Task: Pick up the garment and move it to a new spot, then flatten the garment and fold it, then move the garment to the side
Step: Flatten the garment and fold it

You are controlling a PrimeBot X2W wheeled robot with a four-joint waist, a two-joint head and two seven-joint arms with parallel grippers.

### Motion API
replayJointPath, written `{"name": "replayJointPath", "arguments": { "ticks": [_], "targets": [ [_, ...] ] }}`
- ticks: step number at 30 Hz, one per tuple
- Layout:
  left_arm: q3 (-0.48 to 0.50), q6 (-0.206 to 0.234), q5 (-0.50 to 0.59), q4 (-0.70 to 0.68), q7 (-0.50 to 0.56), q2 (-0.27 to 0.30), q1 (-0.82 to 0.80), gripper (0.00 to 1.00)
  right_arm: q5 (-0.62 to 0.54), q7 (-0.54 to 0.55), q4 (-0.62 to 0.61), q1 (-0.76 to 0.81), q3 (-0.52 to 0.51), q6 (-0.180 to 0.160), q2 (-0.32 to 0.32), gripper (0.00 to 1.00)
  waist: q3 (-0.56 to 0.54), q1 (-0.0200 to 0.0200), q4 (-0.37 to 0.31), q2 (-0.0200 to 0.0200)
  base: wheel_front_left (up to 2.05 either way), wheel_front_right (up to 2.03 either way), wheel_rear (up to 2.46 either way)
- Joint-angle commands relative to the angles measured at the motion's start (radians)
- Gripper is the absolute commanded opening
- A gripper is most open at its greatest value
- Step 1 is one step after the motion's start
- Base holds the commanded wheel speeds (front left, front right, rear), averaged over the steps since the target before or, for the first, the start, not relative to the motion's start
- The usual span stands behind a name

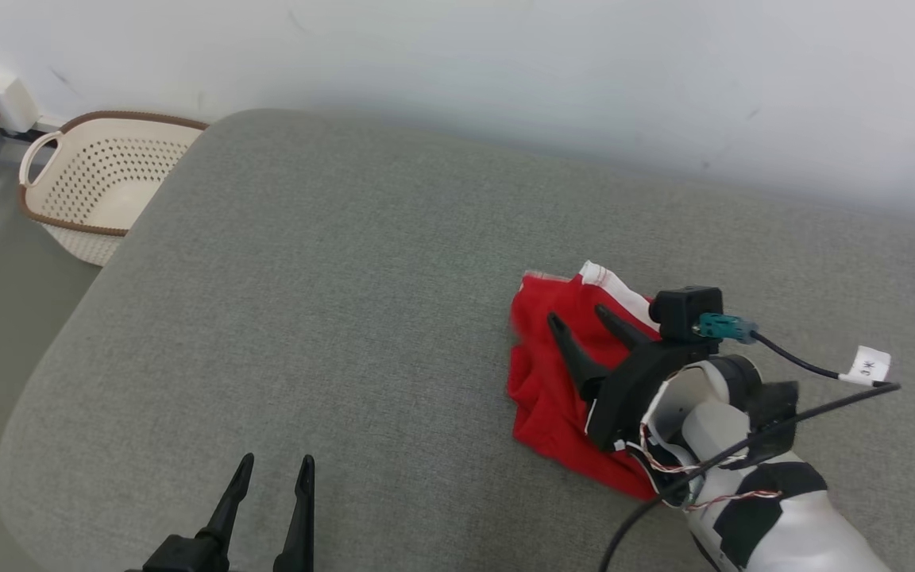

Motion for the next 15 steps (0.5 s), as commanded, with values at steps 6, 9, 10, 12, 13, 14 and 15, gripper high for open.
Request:
{"name": "replayJointPath", "arguments": {
  "ticks": [6,9,10,12,13,14,15],
  "targets": [
    [0.014,-0.005,0.019,-0.008,-0.003,0.001,0.023,1.00,0.049,-0.042,-0.139,0.064,0.001,-0.001,-0.080,1.00,-0.009,0.0000,-0.041,0.0000,0.00,0.00,0.00],
    [0.017,-0.007,0.020,-0.009,-0.003,0.000,0.025,1.00,0.050,-0.063,-0.199,0.097,-0.029,-0.001,-0.119,1.00,-0.009,0.0000,-0.051,0.0000,0.00,0.00,0.00],
    [0.019,-0.007,0.021,-0.010,-0.003,0.001,0.026,1.00,0.046,-0.069,-0.215,0.108,-0.041,-0.001,-0.129,1.00,-0.009,0.0000,-0.054,0.0000,0.00,0.00,0.00],
    [0.023,-0.010,0.021,-0.011,-0.003,0.000,0.027,1.00,0.034,-0.082,-0.245,0.134,-0.074,-0.001,-0.152,1.00,-0.009,0.0000,-0.058,0.0000,0.00,0.00,0.00],
    [0.025,-0.011,0.021,-0.012,-0.003,0.001,0.027,1.00,0.028,-0.088,-0.257,0.148,-0.094,-0.001,-0.163,1.00,-0.009,0.0000,-0.060,0.0000,0.00,0.00,0.00],
    [0.027,-0.012,0.022,-0.012,-0.003,0.000,0.026,1.00,0.020,-0.093,-0.267,0.163,-0.113,-0.001,-0.171,1.00,-0.008,0.0000,-0.062,0.0000,0.00,0.00,0.00],
    [0.028,-0.012,0.022,-0.013,-0.003,0.000,0.024,1.00,0.012,-0.094,-0.273,0.178,-0.132,-0.001,-0.176,1.00,-0.008,0.0000,-0.064,0.0000,0.00,0.00,0.00]
  ]
}}
